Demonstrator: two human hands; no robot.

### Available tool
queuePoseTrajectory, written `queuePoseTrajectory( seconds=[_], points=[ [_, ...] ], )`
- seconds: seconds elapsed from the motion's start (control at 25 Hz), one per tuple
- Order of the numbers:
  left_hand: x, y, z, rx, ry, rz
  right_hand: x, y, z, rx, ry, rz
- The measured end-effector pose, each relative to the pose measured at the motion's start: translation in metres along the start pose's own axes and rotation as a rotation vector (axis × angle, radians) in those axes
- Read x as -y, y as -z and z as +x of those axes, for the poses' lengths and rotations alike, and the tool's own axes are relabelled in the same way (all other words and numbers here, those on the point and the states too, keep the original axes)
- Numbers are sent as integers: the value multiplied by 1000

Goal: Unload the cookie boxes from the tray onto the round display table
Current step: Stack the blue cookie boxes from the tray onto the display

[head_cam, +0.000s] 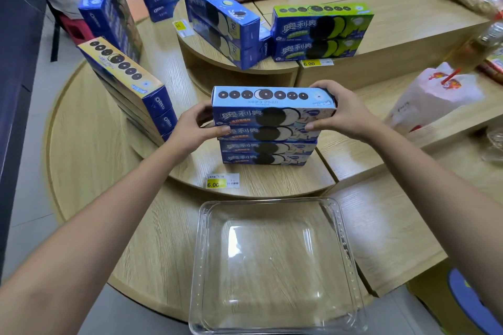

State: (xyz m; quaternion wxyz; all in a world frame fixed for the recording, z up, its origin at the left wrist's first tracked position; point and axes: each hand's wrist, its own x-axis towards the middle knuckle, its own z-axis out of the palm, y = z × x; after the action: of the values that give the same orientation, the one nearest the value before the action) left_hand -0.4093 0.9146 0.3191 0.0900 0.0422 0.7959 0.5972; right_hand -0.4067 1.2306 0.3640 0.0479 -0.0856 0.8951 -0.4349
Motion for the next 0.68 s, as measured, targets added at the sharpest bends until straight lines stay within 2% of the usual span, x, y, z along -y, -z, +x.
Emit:
queuePoseTrajectory(
  seconds=[0.16,0.68],
  points=[
    [-3,0,0,11,7,-7,-6,-6,-8,-31,18,-83],
    [-2,-3,6,0,17,20,-10,-4,-9,-102,-54,-3]
  ],
)
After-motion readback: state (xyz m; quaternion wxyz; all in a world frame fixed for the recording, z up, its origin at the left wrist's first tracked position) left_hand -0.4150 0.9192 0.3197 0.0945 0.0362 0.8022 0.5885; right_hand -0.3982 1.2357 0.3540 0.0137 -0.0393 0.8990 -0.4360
